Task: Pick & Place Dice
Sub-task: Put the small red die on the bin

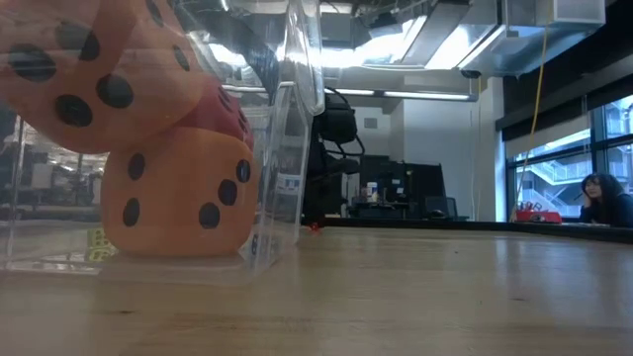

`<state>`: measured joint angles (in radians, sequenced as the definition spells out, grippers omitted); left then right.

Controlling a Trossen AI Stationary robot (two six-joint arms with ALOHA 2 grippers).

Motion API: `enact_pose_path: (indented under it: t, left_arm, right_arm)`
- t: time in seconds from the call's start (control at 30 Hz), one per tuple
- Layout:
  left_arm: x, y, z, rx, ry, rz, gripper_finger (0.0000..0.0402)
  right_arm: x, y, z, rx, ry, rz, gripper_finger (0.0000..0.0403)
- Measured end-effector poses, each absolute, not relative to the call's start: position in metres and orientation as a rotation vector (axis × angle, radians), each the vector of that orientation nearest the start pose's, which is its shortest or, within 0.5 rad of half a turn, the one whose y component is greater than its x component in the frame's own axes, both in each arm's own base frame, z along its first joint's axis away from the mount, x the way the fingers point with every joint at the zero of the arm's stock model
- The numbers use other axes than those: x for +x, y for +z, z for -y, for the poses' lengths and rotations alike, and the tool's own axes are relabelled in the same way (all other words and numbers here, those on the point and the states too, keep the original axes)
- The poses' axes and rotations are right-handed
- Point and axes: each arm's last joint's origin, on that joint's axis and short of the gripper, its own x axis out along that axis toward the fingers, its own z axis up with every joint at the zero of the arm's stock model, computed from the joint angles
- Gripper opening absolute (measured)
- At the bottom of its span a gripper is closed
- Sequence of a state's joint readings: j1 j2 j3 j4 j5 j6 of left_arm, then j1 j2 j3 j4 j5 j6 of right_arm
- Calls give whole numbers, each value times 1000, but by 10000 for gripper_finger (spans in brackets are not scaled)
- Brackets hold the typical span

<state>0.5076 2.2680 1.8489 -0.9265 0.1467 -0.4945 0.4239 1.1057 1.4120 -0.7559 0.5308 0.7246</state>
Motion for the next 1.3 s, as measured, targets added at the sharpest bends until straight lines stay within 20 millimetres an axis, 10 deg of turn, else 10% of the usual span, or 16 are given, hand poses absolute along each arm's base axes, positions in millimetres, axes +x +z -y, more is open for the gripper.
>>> enact_pose_path:
  t: [0.57, 0.9, 1.3]
  left_arm:
    - [436, 167, -136, -557, 325, -1314, 4]
    - [436, 181, -124, -540, 305, -1293, 3]
    - [407, 280, -119, -497, 283, -1052, 3]
  right_arm:
    - [189, 430, -70, 505, -217, -352, 149]
    - [189, 430, -70, 503, -217, -352, 149]
    - [189, 430, -70, 487, -215, -353, 149]
